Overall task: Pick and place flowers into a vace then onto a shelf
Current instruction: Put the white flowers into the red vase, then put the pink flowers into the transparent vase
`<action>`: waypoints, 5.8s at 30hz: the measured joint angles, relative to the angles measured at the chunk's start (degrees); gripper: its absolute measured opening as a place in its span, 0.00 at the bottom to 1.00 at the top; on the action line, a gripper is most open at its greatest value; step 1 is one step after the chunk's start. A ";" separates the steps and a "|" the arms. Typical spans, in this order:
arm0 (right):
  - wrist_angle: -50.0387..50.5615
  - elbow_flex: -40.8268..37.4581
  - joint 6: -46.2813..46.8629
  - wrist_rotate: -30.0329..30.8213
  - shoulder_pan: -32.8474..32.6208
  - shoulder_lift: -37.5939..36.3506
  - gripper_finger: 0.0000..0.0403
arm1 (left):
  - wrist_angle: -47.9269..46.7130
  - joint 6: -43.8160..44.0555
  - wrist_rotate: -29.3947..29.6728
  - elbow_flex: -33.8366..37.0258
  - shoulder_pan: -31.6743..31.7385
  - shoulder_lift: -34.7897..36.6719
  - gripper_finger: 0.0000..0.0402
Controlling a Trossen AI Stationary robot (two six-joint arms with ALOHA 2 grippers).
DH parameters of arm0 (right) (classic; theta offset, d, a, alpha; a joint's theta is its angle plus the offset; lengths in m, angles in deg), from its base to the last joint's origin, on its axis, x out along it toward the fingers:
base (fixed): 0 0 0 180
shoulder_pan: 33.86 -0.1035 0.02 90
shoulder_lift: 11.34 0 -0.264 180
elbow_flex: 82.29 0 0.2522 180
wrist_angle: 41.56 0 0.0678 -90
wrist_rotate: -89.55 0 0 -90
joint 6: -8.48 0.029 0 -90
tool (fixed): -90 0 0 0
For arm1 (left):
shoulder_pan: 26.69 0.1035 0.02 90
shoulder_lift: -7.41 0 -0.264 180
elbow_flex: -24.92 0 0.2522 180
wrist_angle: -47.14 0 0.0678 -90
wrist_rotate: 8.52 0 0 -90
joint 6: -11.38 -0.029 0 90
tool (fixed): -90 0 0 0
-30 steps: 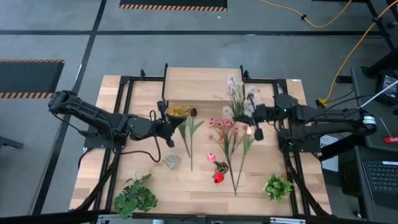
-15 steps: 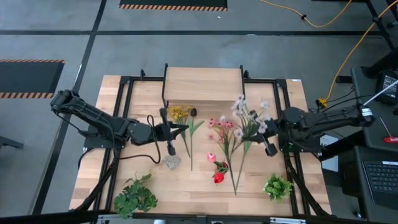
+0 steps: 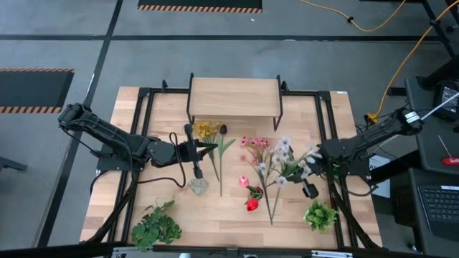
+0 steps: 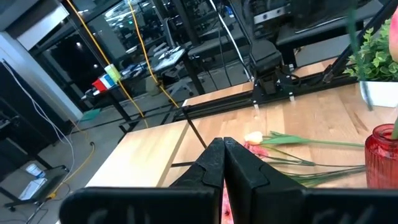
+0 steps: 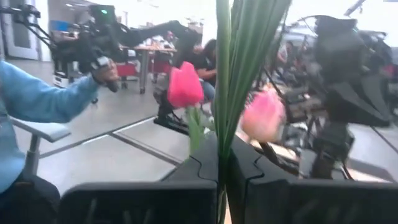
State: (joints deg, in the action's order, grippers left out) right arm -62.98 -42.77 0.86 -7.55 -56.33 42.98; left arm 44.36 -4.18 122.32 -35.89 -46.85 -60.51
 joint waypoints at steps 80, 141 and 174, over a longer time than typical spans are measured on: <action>-12.37 0.02 -0.58 4.61 -2.36 23.35 0.13 | -0.49 -0.18 0.02 -0.02 0.00 0.00 0.01; 20.35 0.09 4.92 5.16 -0.94 2.60 0.42 | -0.69 2.16 0.00 -0.04 0.02 -0.02 0.01; 27.28 0.07 7.41 13.69 -0.88 -0.61 0.03 | -22.19 21.29 2.62 -0.04 3.09 -0.02 0.01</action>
State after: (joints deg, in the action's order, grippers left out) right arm -35.70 -42.71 8.28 6.15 -57.21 42.37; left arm 22.17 17.11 124.94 -35.93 -43.76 -60.54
